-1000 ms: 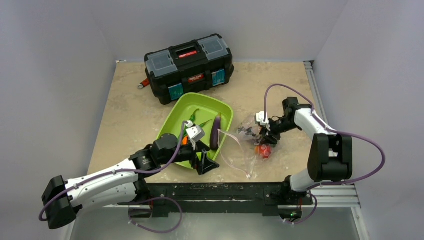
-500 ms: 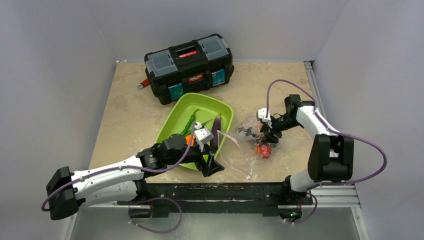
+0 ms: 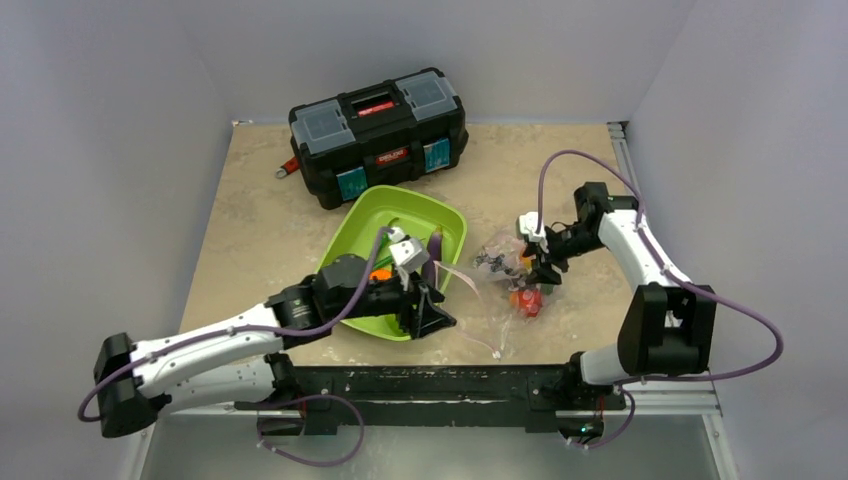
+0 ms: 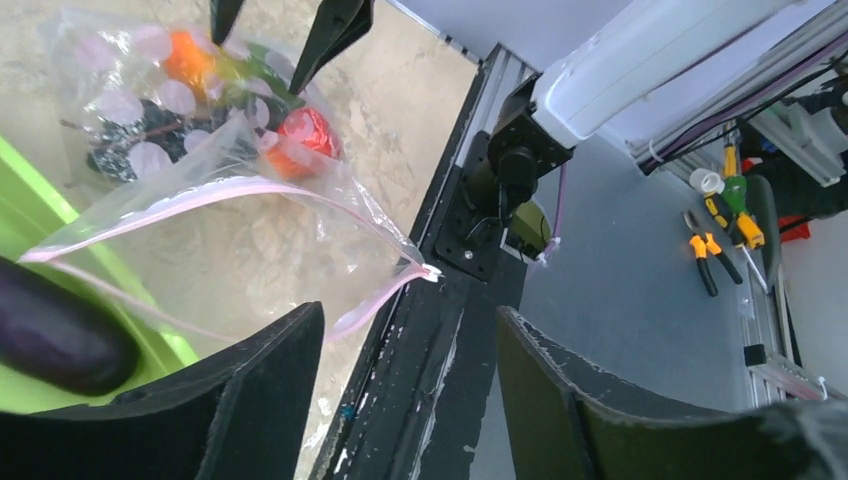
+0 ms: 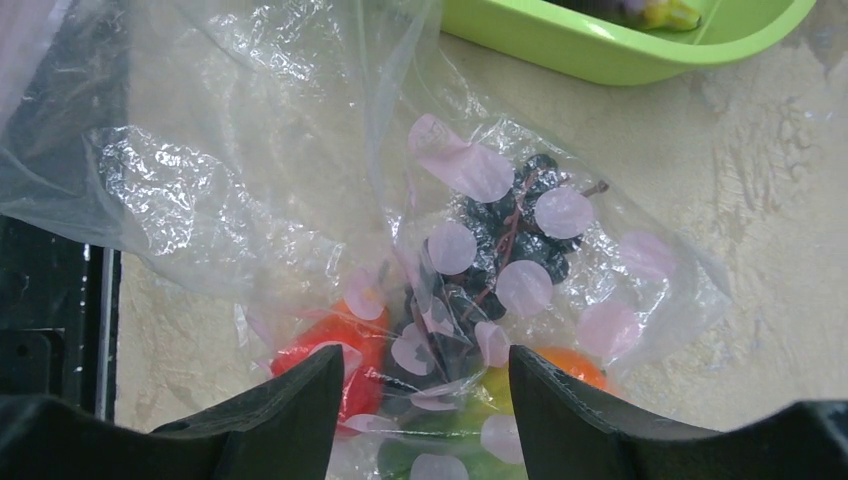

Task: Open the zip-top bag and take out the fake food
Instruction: Pick up the fake fruit from the zipper food storage bag.

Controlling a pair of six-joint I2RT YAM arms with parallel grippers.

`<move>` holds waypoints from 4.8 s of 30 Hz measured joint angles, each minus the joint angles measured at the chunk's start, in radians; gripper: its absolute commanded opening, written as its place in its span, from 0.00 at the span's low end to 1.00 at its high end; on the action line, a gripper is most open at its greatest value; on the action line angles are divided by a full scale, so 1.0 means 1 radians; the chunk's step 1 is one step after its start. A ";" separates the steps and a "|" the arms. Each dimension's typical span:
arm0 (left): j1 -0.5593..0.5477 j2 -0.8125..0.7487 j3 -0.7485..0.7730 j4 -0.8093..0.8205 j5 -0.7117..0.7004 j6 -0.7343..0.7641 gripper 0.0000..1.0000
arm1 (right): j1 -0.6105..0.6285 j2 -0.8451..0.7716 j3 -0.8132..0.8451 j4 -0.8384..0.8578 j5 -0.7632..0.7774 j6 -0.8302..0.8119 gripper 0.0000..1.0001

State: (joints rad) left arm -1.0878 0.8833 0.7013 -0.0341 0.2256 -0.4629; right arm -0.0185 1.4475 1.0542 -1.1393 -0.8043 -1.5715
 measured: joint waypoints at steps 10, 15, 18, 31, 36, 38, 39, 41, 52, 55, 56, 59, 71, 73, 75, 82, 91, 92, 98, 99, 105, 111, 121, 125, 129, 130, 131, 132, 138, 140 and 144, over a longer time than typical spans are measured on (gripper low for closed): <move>-0.006 0.346 0.017 0.183 0.061 -0.053 0.47 | 0.142 0.014 0.037 0.111 0.031 0.088 0.66; -0.008 0.455 0.017 0.331 0.054 -0.076 0.44 | 0.142 0.053 0.080 0.135 0.029 0.098 0.59; -0.008 0.527 0.016 0.395 0.033 -0.076 0.41 | 0.142 0.049 0.078 0.117 0.032 0.092 0.56; -0.013 0.641 0.016 0.493 -0.004 0.158 0.38 | 0.093 -0.132 -0.096 0.032 0.201 0.053 0.55; -0.021 0.679 0.002 0.539 0.002 0.280 0.38 | 0.090 -0.145 -0.178 0.036 0.264 -0.005 0.62; -0.028 0.680 -0.026 0.571 0.002 0.328 0.42 | 0.090 -0.144 -0.195 0.049 0.276 -0.032 0.65; -0.033 0.679 -0.043 0.589 0.002 0.348 0.44 | 0.090 -0.144 -0.201 0.058 0.286 -0.047 0.65; -0.039 0.669 -0.087 0.624 0.002 0.378 0.49 | 0.090 -0.143 -0.213 0.078 0.294 -0.070 0.66; -0.043 0.496 -0.219 0.672 0.002 0.511 0.50 | 0.090 -0.125 -0.230 0.138 0.315 -0.117 0.66; -0.043 0.501 -0.198 0.639 -0.001 0.537 0.50 | 0.090 -0.125 -0.230 0.145 0.315 -0.117 0.66; -0.043 0.506 -0.190 0.634 -0.003 0.542 0.50 | 0.090 -0.125 -0.230 0.146 0.316 -0.117 0.65; -0.043 0.533 -0.161 0.629 -0.014 0.562 0.49 | 0.090 -0.125 -0.236 0.161 0.320 -0.117 0.65; -0.061 0.639 -0.142 0.650 -0.049 0.596 0.50 | 0.090 -0.101 -0.273 0.214 0.347 -0.127 0.54; -0.066 0.650 -0.142 0.655 -0.056 0.606 0.51 | 0.090 -0.095 -0.273 0.218 0.347 -0.131 0.50; -0.068 0.658 -0.137 0.658 -0.061 0.615 0.51 | 0.090 -0.092 -0.274 0.222 0.346 -0.134 0.47; -0.071 0.690 -0.113 0.666 -0.074 0.651 0.52 | 0.095 -0.086 -0.275 0.230 0.342 -0.138 0.40; -0.071 0.721 -0.070 0.660 -0.077 0.689 0.55 | 0.149 -0.059 -0.277 0.253 0.345 -0.127 0.31; -0.071 0.721 -0.066 0.660 -0.078 0.691 0.55 | 0.158 -0.056 -0.277 0.255 0.345 -0.124 0.27; -0.071 0.721 -0.063 0.671 -0.117 0.681 0.61 | 0.176 -0.013 -0.255 0.248 0.303 -0.108 0.10; -0.071 0.723 -0.063 0.680 -0.134 0.676 0.61 | 0.175 -0.012 -0.250 0.246 0.290 -0.105 0.08; -0.059 0.777 -0.063 0.754 -0.179 0.646 0.59 | 0.176 -0.013 -0.227 0.238 0.222 -0.070 0.00; -0.035 0.822 -0.053 0.786 -0.159 0.593 0.58 | 0.176 -0.015 -0.222 0.246 0.178 -0.031 0.09; 0.050 0.826 -0.062 0.896 -0.019 0.408 0.58 | 0.176 -0.064 -0.252 0.260 0.178 -0.023 0.60; 0.082 0.826 -0.075 0.927 0.016 0.338 0.58 | 0.183 -0.084 -0.252 0.254 0.156 -0.039 0.62; 0.084 0.826 -0.075 0.924 0.034 0.306 0.54 | 0.209 -0.068 -0.252 0.268 0.158 -0.038 0.60; 0.084 0.826 -0.075 0.918 0.037 0.298 0.52 | 0.219 -0.063 -0.253 0.275 0.159 -0.037 0.58; 0.084 0.826 -0.075 0.912 0.039 0.295 0.51 | 0.229 -0.059 -0.253 0.282 0.161 -0.036 0.55; 0.084 0.826 -0.075 0.904 0.041 0.290 0.49 | 0.239 -0.057 -0.254 0.291 0.166 -0.033 0.52; 0.084 0.829 -0.063 0.880 0.044 0.268 0.25 | 0.271 -0.040 -0.256 0.338 0.196 -0.019 0.25; 0.084 0.829 -0.063 0.874 0.044 0.262 0.20 | 0.274 -0.033 -0.256 0.347 0.203 -0.016 0.21; 0.092 0.829 -0.063 0.866 0.051 0.245 0.21 | 0.274 -0.030 -0.259 0.352 0.210 -0.012 0.14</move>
State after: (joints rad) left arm -0.9962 1.7119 0.6380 0.8322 0.2768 -0.2176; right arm 0.2554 1.4174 0.7952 -0.7876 -0.5941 -1.5837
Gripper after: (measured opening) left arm 0.202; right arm 0.179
